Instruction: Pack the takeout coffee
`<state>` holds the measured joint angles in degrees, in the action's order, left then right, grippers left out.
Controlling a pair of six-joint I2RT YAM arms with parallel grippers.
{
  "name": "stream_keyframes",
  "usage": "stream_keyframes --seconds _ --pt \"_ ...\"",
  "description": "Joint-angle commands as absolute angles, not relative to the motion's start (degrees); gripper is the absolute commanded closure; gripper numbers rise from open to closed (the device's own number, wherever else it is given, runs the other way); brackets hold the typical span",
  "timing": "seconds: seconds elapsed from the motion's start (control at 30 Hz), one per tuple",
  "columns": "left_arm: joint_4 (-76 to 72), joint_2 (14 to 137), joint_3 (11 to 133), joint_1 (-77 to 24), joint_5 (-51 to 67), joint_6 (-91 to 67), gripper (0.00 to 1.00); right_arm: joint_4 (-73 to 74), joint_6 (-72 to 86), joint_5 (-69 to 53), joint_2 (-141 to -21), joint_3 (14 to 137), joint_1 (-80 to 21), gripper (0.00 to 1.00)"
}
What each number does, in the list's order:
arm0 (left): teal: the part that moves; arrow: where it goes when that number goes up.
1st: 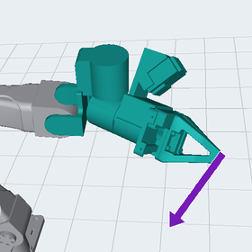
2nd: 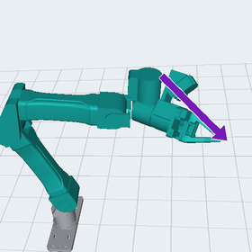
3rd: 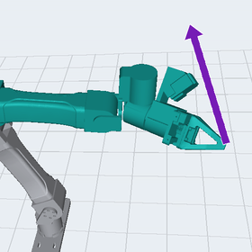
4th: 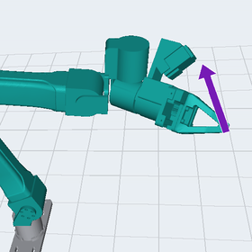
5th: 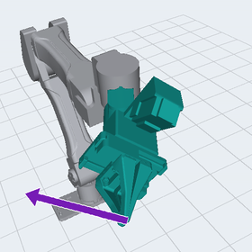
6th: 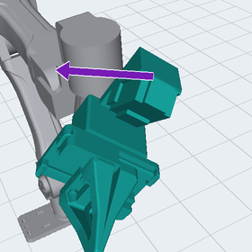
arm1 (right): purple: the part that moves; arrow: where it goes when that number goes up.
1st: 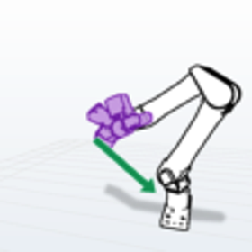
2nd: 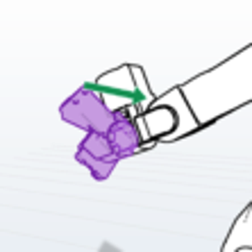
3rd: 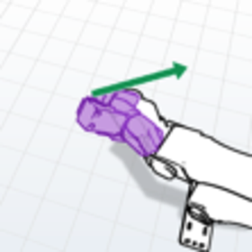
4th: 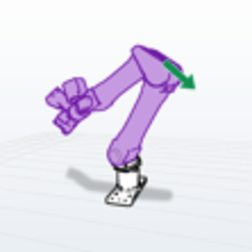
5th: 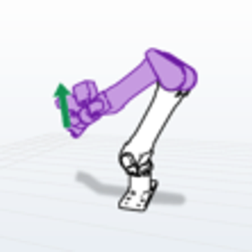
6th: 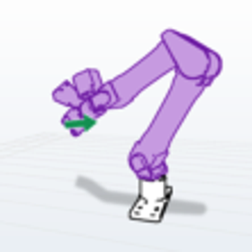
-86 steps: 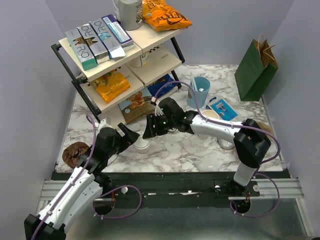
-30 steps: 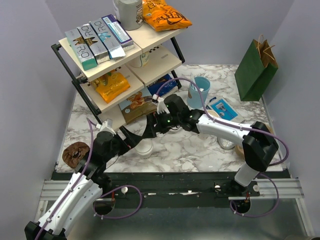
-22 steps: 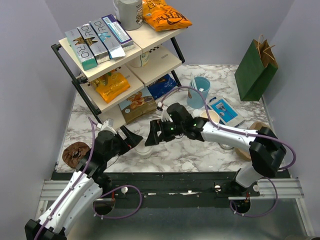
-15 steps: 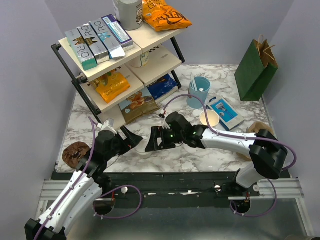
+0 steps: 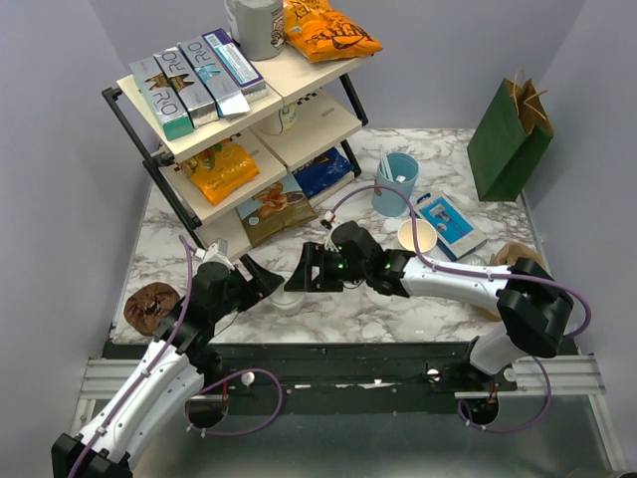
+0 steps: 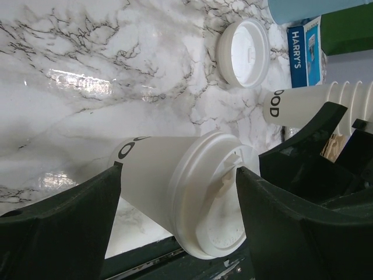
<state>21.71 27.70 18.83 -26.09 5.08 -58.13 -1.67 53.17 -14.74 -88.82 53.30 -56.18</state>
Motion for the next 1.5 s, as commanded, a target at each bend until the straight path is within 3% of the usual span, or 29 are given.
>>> stream_keyframes --seconds 0.0,0.2,0.43,0.67,0.87,1.03,1.17,1.47 --pt "20.3 27.6 17.93 -25.93 5.89 -58.18 0.14 -2.11 52.74 -15.03 -88.86 53.61 -57.13 0.16" --pt "20.21 27.51 17.32 -25.93 5.89 -58.54 0.17 -0.97 52.12 -15.03 -89.99 52.82 -57.92 0.23" --pt "19.69 27.6 16.35 -25.93 6.06 -59.68 0.2 -2.46 51.86 -16.26 -92.9 52.56 -58.09 0.4" --pt "22.14 26.98 15.65 -25.93 5.8 -60.38 0.35 -2.29 48.53 -13.19 -92.72 51.33 -58.01 0.65" --pt "27.85 24.09 14.94 -25.84 6.15 -61.26 0.43 1.67 36.85 -11.51 -95.09 54.31 -57.92 0.73" --pt "32.34 19.78 15.73 -25.93 6.15 -60.65 0.38 6.67 32.35 -11.33 -95.27 57.56 -55.64 0.68" --pt "32.97 18.55 16.26 -25.93 7.03 -59.85 0.22 12.12 28.49 -14.94 -96.5 61.95 -53.62 0.54" --pt "27.96 19.95 18.19 -25.93 7.65 -58.71 0.03 16.17 25.93 -15.82 -98.0 68.46 -52.91 0.42"
